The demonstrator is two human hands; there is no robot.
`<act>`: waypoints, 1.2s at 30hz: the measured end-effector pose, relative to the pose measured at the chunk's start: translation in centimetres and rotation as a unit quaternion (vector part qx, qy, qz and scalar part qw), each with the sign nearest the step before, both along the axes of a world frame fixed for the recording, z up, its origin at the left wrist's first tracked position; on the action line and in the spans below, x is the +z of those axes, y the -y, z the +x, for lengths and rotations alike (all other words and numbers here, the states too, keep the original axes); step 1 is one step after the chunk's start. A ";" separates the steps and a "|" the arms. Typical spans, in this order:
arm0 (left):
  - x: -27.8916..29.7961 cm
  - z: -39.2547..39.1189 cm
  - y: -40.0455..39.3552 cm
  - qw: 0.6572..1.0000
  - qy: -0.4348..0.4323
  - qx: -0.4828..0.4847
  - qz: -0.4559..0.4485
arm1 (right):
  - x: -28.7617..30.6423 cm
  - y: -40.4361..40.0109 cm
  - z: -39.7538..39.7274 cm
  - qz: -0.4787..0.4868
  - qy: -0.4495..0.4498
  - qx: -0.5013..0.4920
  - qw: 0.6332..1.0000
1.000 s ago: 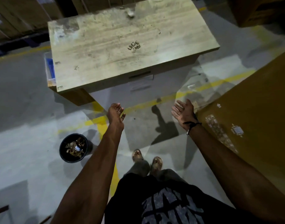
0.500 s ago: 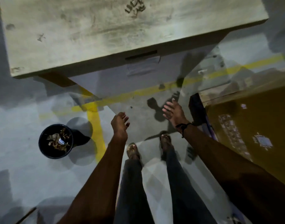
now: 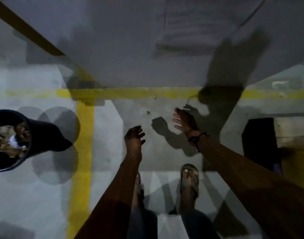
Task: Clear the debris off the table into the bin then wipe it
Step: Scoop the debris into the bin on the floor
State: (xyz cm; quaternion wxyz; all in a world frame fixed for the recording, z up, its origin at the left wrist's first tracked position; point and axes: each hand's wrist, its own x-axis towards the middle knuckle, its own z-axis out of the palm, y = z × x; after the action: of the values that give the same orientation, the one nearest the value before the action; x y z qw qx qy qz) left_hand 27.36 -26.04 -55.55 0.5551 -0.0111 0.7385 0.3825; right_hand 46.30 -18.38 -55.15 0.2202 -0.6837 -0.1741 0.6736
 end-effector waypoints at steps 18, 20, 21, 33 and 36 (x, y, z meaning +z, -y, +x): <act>-24.6 -0.4 -7.2 0.924 -0.254 -0.228 0.174 | -25.1 -9.8 -6.6 0.264 0.213 0.197 0.920; -25.3 -0.5 -7.5 0.900 -0.289 -0.268 0.188 | -26.3 -10.9 -7.1 0.277 0.249 0.212 0.904; -25.7 -0.6 -7.7 0.887 -0.301 -0.292 0.192 | -26.6 -11.3 -7.3 0.288 0.265 0.222 0.893; -27.4 -0.7 -7.5 0.861 -0.362 -0.292 0.206 | -29.4 -11.7 -7.6 0.430 0.361 0.221 0.797; -27.0 -1.2 -7.1 0.885 -0.326 -0.242 0.227 | -29.6 -11.1 -7.1 0.402 0.338 0.244 0.815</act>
State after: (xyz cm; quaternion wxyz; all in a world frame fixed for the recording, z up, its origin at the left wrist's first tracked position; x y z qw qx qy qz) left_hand 26.20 -18.94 -82.55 0.3457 0.4197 0.7507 0.3753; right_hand 39.25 -7.27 -84.70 0.2315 -0.6542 -0.6540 0.3012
